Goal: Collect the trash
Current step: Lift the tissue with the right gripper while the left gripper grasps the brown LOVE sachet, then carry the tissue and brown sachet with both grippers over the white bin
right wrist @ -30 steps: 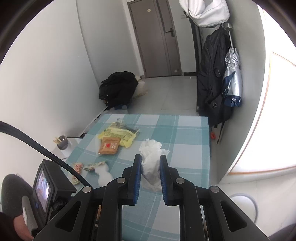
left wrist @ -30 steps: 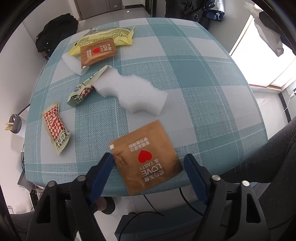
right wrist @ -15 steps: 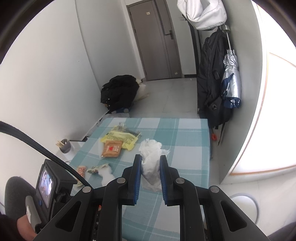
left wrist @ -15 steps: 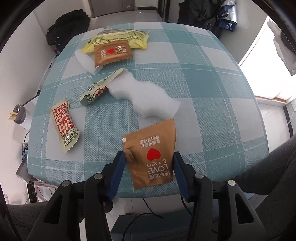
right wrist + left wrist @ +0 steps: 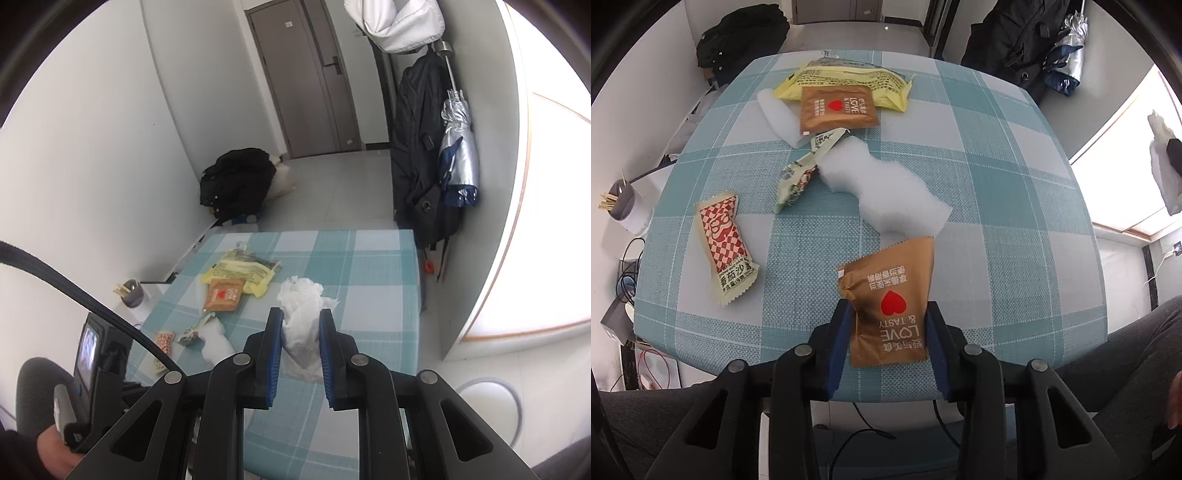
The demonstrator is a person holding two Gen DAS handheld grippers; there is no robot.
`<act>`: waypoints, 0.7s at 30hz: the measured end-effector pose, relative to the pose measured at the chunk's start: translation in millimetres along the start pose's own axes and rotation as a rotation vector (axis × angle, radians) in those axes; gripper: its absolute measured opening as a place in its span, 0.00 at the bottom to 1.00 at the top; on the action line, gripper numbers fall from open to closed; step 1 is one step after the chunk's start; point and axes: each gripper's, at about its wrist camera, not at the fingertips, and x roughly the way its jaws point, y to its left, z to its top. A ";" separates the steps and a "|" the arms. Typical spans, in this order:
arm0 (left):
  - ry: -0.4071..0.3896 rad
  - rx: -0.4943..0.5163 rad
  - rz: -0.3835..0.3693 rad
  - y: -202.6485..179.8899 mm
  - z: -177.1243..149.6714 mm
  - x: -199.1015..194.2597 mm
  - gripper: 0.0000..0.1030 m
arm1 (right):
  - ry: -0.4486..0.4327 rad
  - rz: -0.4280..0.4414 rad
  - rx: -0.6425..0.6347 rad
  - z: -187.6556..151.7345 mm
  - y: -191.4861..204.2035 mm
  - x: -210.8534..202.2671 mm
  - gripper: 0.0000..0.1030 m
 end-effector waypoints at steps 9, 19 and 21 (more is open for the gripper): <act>-0.005 -0.054 -0.084 10.4 0.7 -6.6 0.11 | 0.013 -0.002 -0.005 -0.5 3.6 4.5 0.17; -0.027 0.008 -0.104 13.2 2.0 -29.3 0.02 | 0.032 -0.008 -0.026 -2.4 11.4 14.1 0.18; -0.033 0.033 -0.095 12.3 3.4 -31.1 0.02 | 0.034 -0.011 -0.032 -3.0 13.0 15.7 0.18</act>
